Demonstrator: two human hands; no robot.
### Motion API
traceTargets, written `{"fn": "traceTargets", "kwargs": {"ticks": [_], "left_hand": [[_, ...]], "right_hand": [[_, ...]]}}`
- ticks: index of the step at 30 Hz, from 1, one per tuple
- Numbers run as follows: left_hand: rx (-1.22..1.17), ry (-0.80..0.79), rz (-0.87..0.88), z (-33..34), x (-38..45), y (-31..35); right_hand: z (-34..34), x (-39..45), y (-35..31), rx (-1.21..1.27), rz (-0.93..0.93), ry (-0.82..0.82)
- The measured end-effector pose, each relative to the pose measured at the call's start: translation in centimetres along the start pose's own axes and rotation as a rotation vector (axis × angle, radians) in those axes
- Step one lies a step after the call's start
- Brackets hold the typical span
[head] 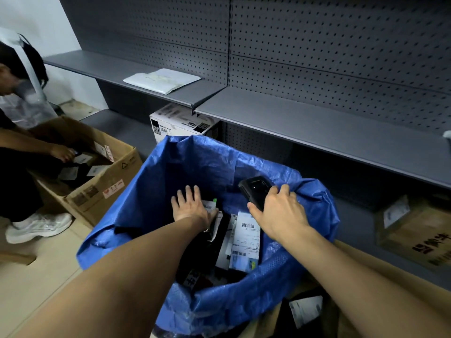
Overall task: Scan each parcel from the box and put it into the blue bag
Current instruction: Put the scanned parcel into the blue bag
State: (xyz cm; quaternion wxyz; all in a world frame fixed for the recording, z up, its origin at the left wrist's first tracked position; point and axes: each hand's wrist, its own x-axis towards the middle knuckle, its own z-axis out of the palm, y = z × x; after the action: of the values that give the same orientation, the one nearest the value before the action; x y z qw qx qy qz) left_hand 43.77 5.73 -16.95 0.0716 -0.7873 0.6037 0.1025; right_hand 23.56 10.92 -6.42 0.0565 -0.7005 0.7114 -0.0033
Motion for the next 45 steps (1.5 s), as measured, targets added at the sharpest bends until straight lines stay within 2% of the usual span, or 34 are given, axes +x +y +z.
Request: {"fn": "traceTargets", "kwargs": {"ticks": [15,24,45], "left_hand": [[-0.029,0.075,0.107,-5.3,-5.5,0.6],[-0.051,0.104,0.177,-7.8,-9.1,2.6],[-0.092,0.172,0.512,-10.5,-19.5,17.6]], "right_hand": [[-3.6,-3.8,1.4,-0.006,0.063,0.080],[-6.0,-7.0,4.7,-0.026,0.126,0.170],[-8.8,-15.9,21.1,-0.051,0.438,0.206]]}}
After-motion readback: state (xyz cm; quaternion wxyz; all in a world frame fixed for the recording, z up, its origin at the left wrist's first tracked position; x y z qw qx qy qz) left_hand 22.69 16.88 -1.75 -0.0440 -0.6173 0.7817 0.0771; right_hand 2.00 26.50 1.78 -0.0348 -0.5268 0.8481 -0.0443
